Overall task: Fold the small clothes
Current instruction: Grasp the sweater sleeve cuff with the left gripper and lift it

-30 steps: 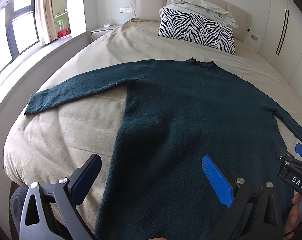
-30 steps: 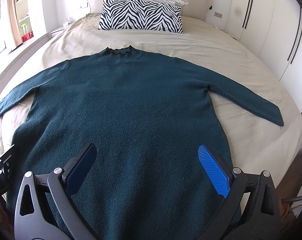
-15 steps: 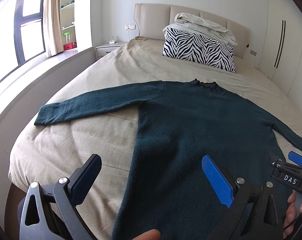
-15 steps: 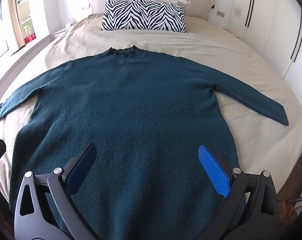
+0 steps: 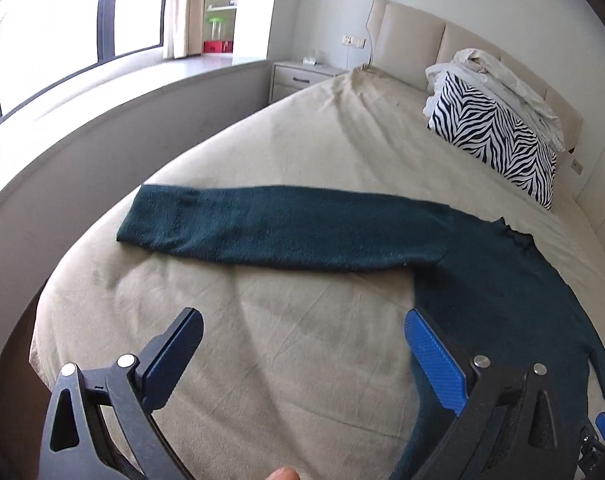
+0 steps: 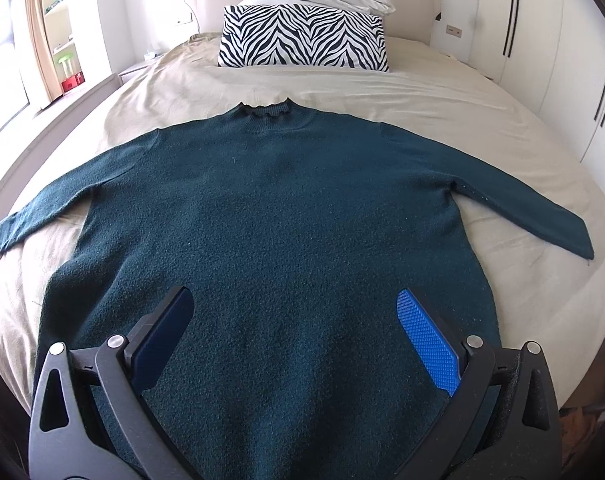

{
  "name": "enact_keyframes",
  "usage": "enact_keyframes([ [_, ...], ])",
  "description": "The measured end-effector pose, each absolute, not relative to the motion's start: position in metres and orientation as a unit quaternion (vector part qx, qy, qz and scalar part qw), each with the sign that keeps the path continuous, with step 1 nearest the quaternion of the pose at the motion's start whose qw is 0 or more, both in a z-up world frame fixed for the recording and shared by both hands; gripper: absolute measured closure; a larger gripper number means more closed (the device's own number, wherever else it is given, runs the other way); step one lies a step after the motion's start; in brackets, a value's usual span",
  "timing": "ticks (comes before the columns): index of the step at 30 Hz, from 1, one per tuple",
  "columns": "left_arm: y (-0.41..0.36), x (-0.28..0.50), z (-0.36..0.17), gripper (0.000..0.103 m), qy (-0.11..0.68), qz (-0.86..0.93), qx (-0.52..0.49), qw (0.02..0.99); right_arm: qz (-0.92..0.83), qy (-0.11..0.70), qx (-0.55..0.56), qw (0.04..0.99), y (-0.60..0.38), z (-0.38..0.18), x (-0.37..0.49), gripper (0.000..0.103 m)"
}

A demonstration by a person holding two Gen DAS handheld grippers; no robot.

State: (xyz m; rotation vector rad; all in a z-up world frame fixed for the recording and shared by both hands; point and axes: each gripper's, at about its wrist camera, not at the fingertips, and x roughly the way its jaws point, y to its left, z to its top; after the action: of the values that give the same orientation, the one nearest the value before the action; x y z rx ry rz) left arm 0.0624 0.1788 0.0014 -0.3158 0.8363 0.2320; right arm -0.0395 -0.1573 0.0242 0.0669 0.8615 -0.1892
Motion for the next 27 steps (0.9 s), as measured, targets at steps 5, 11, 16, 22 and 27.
enact_keyframes([
  [5,0.238,0.049,-0.002,0.002,0.338,0.145,-0.262,0.892,-0.086,0.428,0.018,0.899,-0.148,0.016,-0.028,0.0],
  [11,0.336,0.055,-0.05,0.004,0.267,0.149,-0.503,0.808,-0.08,0.438,0.016,0.895,-0.139,0.008,-0.012,0.0],
  [16,0.369,0.069,-0.094,0.006,0.219,0.153,-0.62,0.738,-0.069,0.447,0.001,0.892,-0.123,-0.001,0.001,0.0],
  [22,0.372,0.091,-0.104,0.007,0.196,0.161,-0.643,0.723,-0.064,0.457,0.005,0.887,-0.116,-0.01,0.016,0.0],
  [27,0.386,0.103,-0.112,0.04,0.188,0.167,-0.658,0.709,-0.058,0.46,0.002,0.886,-0.113,-0.013,0.024,0.0],
])
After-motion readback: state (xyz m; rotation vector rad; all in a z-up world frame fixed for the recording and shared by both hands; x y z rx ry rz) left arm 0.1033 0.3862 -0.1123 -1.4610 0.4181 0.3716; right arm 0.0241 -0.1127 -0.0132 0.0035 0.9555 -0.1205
